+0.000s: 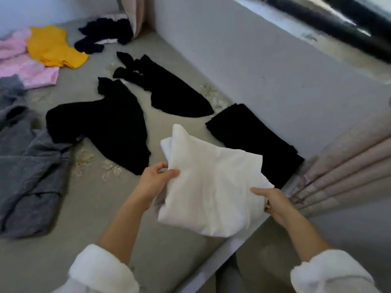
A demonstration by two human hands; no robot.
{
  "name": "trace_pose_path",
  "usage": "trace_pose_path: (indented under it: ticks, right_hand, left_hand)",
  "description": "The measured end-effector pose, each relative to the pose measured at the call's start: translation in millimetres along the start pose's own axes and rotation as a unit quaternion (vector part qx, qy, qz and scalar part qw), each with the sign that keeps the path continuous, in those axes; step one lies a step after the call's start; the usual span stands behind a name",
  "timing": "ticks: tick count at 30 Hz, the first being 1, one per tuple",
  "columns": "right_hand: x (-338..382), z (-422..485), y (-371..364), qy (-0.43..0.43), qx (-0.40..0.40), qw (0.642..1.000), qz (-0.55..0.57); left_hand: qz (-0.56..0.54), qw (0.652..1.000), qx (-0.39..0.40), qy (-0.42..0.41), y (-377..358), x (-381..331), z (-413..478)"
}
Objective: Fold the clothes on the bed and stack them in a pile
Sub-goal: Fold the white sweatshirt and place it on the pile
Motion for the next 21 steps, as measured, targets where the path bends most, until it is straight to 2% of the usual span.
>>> trace_pose_path:
  ticks: [11,18,21]
  right_hand:
    - [68.3,85.0,158.3,-0.043,-0.072,0.975,0.204]
    - [69.1,139.5,169.6,-0.057,-0.095,0.954,0.279]
    - [71.3,177.7,157.4,-0.074,-0.092,0.957,0.265]
  left_hand:
    - [0.087,0.981,0.164,-0.062,-225.9,-149.3,133.2]
    - [0.207,0.953,0.219,-0.035,-296.1,-176.3,244.2]
    - [0.258,0.944,0.200,-0.033,-301.3,-166.3,302.7]
Point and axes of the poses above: each hand's wrist, its own z-axis towards the middle knuckle, its own y-axis out of the back of the hand, x = y × z, the point moved 1 cm from there along z, towards the middle knuckle, and after that the axes turned 3 degrees about -y, right-handed, at the moved point
